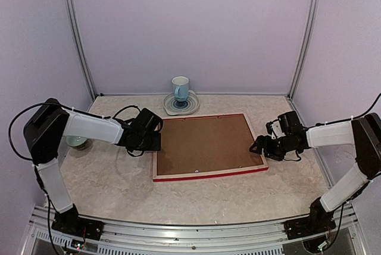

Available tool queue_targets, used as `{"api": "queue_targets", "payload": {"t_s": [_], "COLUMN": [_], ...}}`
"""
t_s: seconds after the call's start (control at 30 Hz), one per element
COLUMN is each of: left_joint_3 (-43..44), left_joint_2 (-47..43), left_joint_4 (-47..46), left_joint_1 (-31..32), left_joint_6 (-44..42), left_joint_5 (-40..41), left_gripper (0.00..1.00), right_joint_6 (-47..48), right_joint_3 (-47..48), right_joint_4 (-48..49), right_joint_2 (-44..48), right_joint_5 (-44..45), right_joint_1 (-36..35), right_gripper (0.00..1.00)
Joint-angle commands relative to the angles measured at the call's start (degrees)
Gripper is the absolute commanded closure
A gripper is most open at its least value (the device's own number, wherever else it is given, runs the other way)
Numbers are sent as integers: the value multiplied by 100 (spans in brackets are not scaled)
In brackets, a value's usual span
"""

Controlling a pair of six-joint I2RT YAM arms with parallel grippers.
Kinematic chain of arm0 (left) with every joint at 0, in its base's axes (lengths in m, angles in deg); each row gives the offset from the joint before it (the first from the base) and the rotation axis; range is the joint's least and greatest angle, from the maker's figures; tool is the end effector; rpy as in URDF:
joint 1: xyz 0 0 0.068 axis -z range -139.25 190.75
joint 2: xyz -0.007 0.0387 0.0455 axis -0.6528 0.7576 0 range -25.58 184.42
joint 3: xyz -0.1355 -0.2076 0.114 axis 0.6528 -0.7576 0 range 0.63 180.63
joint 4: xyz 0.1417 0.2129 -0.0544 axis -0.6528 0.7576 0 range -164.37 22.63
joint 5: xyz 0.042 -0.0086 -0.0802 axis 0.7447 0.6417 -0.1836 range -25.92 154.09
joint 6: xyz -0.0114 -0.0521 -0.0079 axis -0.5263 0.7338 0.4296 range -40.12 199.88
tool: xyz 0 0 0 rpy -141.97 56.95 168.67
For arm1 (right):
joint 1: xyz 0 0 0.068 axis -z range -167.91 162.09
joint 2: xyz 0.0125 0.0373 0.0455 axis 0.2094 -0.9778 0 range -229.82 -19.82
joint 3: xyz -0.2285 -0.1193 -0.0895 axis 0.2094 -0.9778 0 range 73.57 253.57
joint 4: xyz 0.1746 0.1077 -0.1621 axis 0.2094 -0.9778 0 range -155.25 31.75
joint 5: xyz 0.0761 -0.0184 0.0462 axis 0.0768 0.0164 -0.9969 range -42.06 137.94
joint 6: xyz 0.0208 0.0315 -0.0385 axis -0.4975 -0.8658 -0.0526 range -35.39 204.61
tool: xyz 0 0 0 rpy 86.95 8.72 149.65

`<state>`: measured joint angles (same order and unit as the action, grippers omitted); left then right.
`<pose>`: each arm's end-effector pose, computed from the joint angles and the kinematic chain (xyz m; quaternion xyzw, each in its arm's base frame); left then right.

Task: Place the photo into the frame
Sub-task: Press the fastener onto the backboard.

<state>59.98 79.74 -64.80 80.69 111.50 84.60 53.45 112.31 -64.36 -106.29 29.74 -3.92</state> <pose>0.2870 -0.2241 0.1452 0.0156 0.9412 -0.0324 0.3359 0.2629 0.0869 0.1491 0.0751 0.9369 0.2604 0.2208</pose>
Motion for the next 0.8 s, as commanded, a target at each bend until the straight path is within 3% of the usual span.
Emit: {"api": "queue_targets", "payload": {"t_s": [0.0,0.43,0.77], "left_joint_3": [91,526,444], "left_joint_2": [-296,530,635], "left_joint_4": [-175,102,116], "left_joint_1": [13,62,41], "left_joint_6": [-116,-137,-106], "left_joint_5": [59,-127,-8], "left_gripper": [40,40,54], "right_joint_6": [22,38,4], "right_joint_3": [73,-17,-18], "right_joint_4": [38,40,97], "right_joint_2": [-42,16,-27], "right_joint_5": [11,54,11], "right_joint_1": [-41,-51,-49], "right_gripper": [14,14,14]}}
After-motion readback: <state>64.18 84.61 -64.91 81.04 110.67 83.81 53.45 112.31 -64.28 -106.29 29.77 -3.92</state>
